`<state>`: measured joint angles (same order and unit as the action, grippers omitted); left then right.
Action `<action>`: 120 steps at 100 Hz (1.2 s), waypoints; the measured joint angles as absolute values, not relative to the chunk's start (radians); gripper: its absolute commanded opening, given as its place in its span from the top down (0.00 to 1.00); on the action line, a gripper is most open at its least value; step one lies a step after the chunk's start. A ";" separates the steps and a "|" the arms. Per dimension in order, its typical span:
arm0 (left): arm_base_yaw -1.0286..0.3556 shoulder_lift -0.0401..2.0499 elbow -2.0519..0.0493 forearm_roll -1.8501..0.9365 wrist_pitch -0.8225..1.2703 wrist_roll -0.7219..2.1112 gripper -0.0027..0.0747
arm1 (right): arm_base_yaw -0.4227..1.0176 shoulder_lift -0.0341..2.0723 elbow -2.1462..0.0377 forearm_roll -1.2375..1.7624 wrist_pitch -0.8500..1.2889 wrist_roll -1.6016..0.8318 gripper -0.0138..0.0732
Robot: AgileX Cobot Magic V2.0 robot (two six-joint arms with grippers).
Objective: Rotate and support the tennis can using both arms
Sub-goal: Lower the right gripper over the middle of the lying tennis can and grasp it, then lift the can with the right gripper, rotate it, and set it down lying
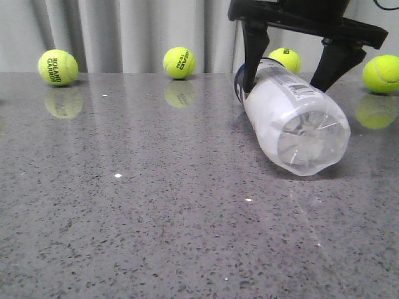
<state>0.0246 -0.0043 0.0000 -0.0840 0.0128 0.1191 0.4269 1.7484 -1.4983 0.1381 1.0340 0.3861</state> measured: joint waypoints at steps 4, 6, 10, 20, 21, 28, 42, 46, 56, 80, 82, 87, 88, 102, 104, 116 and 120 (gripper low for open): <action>0.025 -0.004 0.000 -0.084 0.013 0.119 0.99 | 0.427 1.758 -1.498 0.138 1.034 0.386 0.14; 0.025 -0.004 0.000 -0.084 0.013 0.119 0.99 | 0.427 1.763 -1.498 0.138 1.034 0.386 0.14; 0.025 -0.004 0.000 -0.084 0.013 0.119 0.99 | 0.427 1.772 -1.498 0.140 1.034 0.387 0.14; 0.025 -0.004 0.000 -0.084 0.013 0.119 0.99 | 0.427 1.787 -1.498 0.140 1.032 0.387 0.14; 0.025 -0.004 0.000 -0.084 0.013 0.119 0.99 | 0.427 1.787 -1.498 0.140 1.032 0.388 0.14; 0.025 -0.004 0.000 -0.084 0.013 0.119 0.99 | 0.427 1.791 -1.498 0.140 1.030 0.388 0.14; 0.025 -0.004 0.000 -0.084 0.013 0.119 0.99 | 0.427 1.793 -1.498 0.140 1.028 0.390 0.17; 0.025 -0.004 0.000 -0.084 0.013 0.119 0.99 | 0.427 1.793 -1.498 0.140 1.028 0.390 0.21; 0.025 -0.004 0.000 -0.084 0.013 0.119 0.99 | 0.427 1.793 -1.498 0.140 1.027 0.386 0.35; 0.025 -0.004 0.000 -0.084 0.013 0.119 0.99 | 0.427 1.797 -1.522 0.134 1.026 0.341 0.51; 0.025 -0.004 0.000 -0.084 0.013 0.119 0.99 | 0.427 1.797 -1.530 0.134 1.026 0.326 0.51; 0.025 -0.004 0.000 -0.084 0.013 0.119 0.99 | 0.427 1.798 -1.551 0.133 1.026 0.279 0.51; 0.025 -0.004 0.000 -0.084 0.013 0.119 0.99 | 0.427 1.798 -1.558 0.132 1.026 0.262 0.51; 0.025 -0.004 0.000 -0.084 0.013 0.119 0.99 | 0.439 1.798 -1.648 0.130 1.049 0.025 0.51; 0.025 -0.004 0.000 -0.084 0.013 0.119 0.99 | 0.444 1.798 -1.661 0.130 1.055 0.000 0.51; 0.025 -0.004 0.000 -0.084 0.013 0.119 0.99 | 0.476 1.798 -1.719 0.130 1.077 -0.261 0.51; 0.025 -0.004 0.000 -0.084 0.013 0.119 0.99 | 0.491 1.798 -1.727 0.130 1.080 -0.330 0.51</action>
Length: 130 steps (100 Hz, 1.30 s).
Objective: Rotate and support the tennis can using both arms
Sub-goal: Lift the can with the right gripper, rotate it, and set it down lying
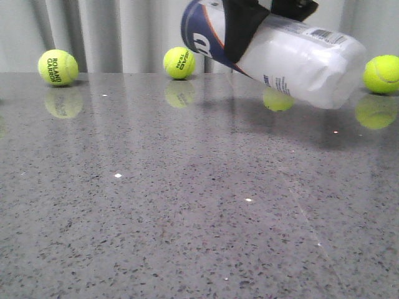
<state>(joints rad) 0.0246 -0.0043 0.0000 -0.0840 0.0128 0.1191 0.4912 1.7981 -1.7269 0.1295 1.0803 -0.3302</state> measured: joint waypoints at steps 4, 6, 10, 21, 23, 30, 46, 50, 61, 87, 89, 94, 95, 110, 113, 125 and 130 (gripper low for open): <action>0.025 -0.004 0.000 -0.084 0.013 0.119 0.99 | 0.507 1.798 -1.734 0.130 1.085 -0.414 0.51; 0.025 -0.004 0.000 -0.084 0.013 0.119 0.99 | 0.512 1.798 -1.736 0.130 1.087 -0.457 0.51; 0.025 -0.004 0.000 -0.084 0.013 0.119 0.99 | 0.528 1.799 -1.738 0.130 1.089 -0.543 0.51; 0.025 -0.004 0.000 -0.084 0.013 0.119 0.99 | 0.566 1.801 -1.738 0.130 1.093 -0.752 0.51; 0.025 -0.004 0.000 -0.084 0.013 0.119 0.99 | 0.574 1.803 -1.738 0.130 1.095 -0.788 0.51; 0.025 -0.004 0.000 -0.084 0.013 0.119 0.99 | 0.596 1.810 -1.738 0.130 1.097 -0.886 0.51; 0.025 -0.004 0.000 -0.084 0.013 0.119 0.99 | 0.641 1.842 -1.738 0.130 1.098 -1.004 0.51; 0.025 -0.004 0.000 -0.084 0.013 0.119 0.99 | 0.645 1.851 -1.738 0.130 1.098 -1.011 0.51; 0.025 -0.004 0.000 -0.084 0.013 0.119 0.99 | 0.650 1.883 -1.738 0.130 1.098 -1.020 0.51; 0.025 -0.004 0.000 -0.084 0.013 0.119 0.99 | 0.650 1.921 -1.738 0.127 1.085 -1.023 0.38; 0.025 -0.004 0.000 -0.084 0.013 0.119 0.99 | 0.650 1.921 -1.738 0.127 1.085 -1.023 0.36; 0.025 -0.004 0.000 -0.084 0.013 0.119 0.99 | 0.650 1.921 -1.738 0.127 1.083 -1.023 0.29; 0.025 -0.004 0.000 -0.084 0.013 0.119 0.99 | 0.650 1.921 -1.738 0.127 1.083 -1.023 0.28; 0.025 -0.004 0.000 -0.084 0.013 0.119 0.99 | 0.650 1.924 -1.738 0.127 1.080 -1.005 0.13; 0.025 -0.004 0.000 -0.084 0.013 0.119 0.99 | 0.650 1.928 -1.738 0.127 1.080 -0.997 0.11; 0.025 -0.004 0.000 -0.084 0.013 0.119 0.99 | 0.650 1.937 -1.738 0.127 1.078 -0.978 0.10; 0.025 -0.004 0.000 -0.084 0.013 0.119 0.99 | 0.650 1.938 -1.738 0.127 1.076 -0.976 0.10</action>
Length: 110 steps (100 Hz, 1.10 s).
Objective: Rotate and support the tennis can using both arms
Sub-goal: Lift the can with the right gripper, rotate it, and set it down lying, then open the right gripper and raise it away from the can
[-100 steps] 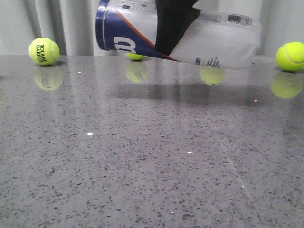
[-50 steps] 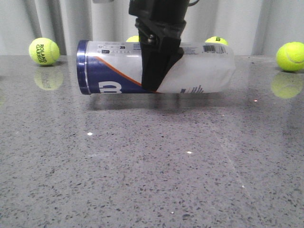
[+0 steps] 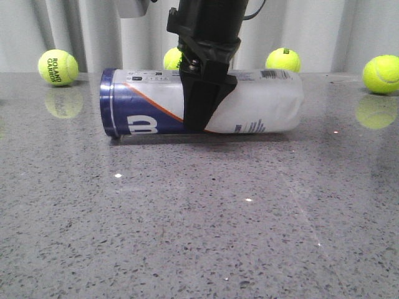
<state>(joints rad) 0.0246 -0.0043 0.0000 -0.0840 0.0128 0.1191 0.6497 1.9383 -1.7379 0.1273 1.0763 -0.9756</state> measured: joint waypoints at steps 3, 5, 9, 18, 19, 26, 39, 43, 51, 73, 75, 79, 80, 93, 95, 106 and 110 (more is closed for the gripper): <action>0.025 -0.004 0.000 -0.084 0.013 0.119 0.99 | 0.650 1.938 -1.738 0.127 1.074 -0.975 0.10; 0.025 -0.004 0.000 -0.084 0.013 0.119 0.99 | 0.650 1.938 -1.738 0.127 1.074 -0.973 0.10; 0.025 -0.004 0.000 -0.084 0.013 0.119 0.99 | 0.650 1.938 -1.738 0.127 1.073 -0.969 0.10; 0.025 -0.004 0.000 -0.084 0.013 0.119 0.99 | 0.650 1.938 -1.740 0.127 1.072 -0.967 0.10; 0.025 -0.004 0.000 -0.084 0.013 0.119 0.99 | 0.650 1.938 -1.740 0.127 1.072 -0.967 0.10; 0.025 -0.004 0.000 -0.084 0.013 0.119 0.99 | 0.650 1.938 -1.740 0.127 1.072 -0.965 0.10; 0.025 -0.004 0.000 -0.084 0.013 0.119 0.99 | 0.650 1.938 -1.740 0.127 1.077 -0.965 0.11; 0.025 -0.004 0.000 -0.084 0.013 0.119 0.99 | 0.650 1.938 -1.742 0.127 1.085 -0.965 0.11; 0.025 -0.004 0.000 -0.084 0.013 0.119 0.99 | 0.650 1.938 -1.742 0.127 1.107 -0.963 0.11; 0.025 -0.004 0.000 -0.084 0.013 0.119 0.99 | 0.650 1.910 -1.745 0.127 1.158 -0.914 0.11; 0.025 -0.004 0.000 -0.084 0.013 0.119 0.99 | 0.650 1.906 -1.745 0.127 1.160 -0.905 0.11; 0.025 -0.004 0.000 -0.084 0.013 0.119 0.99 | 0.650 1.897 -1.750 0.122 1.163 -0.888 0.11; 0.025 -0.004 0.000 -0.084 0.013 0.119 0.99 | 0.650 1.895 -1.750 0.122 1.163 -0.885 0.11; 0.025 -0.004 0.000 -0.084 0.013 0.119 0.99 | 0.650 1.865 -1.762 0.088 1.182 -0.823 0.11; 0.025 -0.004 0.000 -0.084 0.013 0.119 0.99 | 0.650 1.859 -1.763 0.083 1.187 -0.812 0.11; 0.025 -0.004 0.000 -0.084 0.013 0.119 0.99 | 0.650 1.839 -1.765 0.070 1.220 -0.751 0.11; 0.025 -0.004 0.000 -0.084 0.013 0.119 0.99 | 0.650 1.829 -1.765 0.067 1.227 -0.718 0.11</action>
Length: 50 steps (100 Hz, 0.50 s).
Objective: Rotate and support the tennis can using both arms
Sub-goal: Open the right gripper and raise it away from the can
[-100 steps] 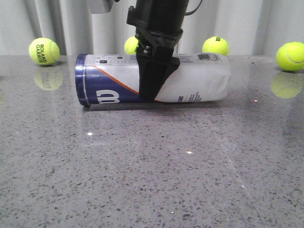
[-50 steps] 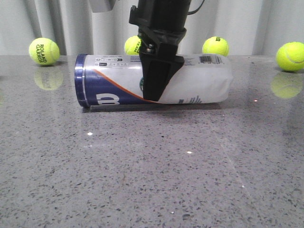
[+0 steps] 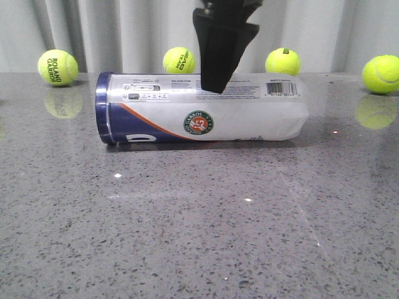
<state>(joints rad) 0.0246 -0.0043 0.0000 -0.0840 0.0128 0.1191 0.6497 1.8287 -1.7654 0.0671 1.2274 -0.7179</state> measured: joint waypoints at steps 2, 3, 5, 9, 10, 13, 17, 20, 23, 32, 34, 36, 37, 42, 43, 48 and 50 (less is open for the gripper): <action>0.025 -0.004 0.000 -0.084 0.013 0.119 0.99 | 0.650 1.824 -1.765 0.067 1.230 -0.696 0.11; 0.025 -0.004 0.000 -0.084 0.013 0.119 0.99 | 0.650 1.824 -1.765 0.067 1.230 -0.688 0.11; 0.025 -0.004 0.000 -0.084 0.013 0.119 0.99 | 0.650 1.818 -1.765 0.067 1.232 -0.664 0.11; 0.025 -0.004 0.000 -0.084 0.013 0.119 0.99 | 0.645 1.808 -1.765 0.067 1.234 -0.611 0.11; 0.025 -0.004 0.000 -0.084 0.013 0.119 0.99 | 0.645 1.808 -1.765 0.067 1.234 -0.601 0.11; 0.025 -0.004 0.000 -0.084 0.013 0.119 0.99 | 0.641 1.798 -1.765 0.067 1.235 -0.555 0.11; 0.025 -0.004 0.000 -0.084 0.013 0.119 0.99 | 0.634 1.790 -1.765 0.067 1.237 -0.508 0.12; 0.025 -0.004 0.000 -0.084 0.013 0.119 0.99 | 0.625 1.779 -1.765 0.067 1.238 -0.459 0.13; 0.025 -0.004 0.000 -0.084 0.013 0.119 0.99 | 0.616 1.770 -1.765 0.067 1.238 -0.418 0.16; 0.025 -0.004 0.000 -0.084 0.013 0.119 0.99 | 0.580 1.741 -1.765 0.067 1.242 -0.286 0.29; 0.025 -0.004 0.000 -0.084 0.013 0.119 0.99 | 0.571 1.734 -1.765 0.066 1.241 -0.259 0.33; 0.025 -0.004 0.000 -0.084 0.013 0.119 0.99 | 0.561 1.727 -1.765 0.066 1.243 -0.243 0.38; 0.025 -0.004 0.000 -0.084 0.013 0.119 0.99 | 0.558 1.725 -1.765 0.064 1.243 -0.228 0.42; 0.025 -0.004 0.000 -0.084 0.013 0.119 0.99 | 0.534 1.708 -1.765 0.062 1.244 -0.180 0.54; 0.025 -0.004 0.000 -0.084 0.013 0.119 0.99 | 0.527 1.704 -1.765 0.060 1.244 -0.174 0.56; 0.025 -0.004 0.000 -0.084 0.013 0.119 0.99 | 0.502 1.687 -1.765 0.060 1.244 -0.130 0.68; 0.025 -0.004 0.000 -0.084 0.013 0.119 0.99 | 0.491 1.681 -1.765 0.060 1.245 -0.122 0.74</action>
<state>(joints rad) 0.0246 -0.0043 0.0000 -0.0840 0.0128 0.1191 0.4914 1.6807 -1.7654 0.0598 1.2452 -0.1217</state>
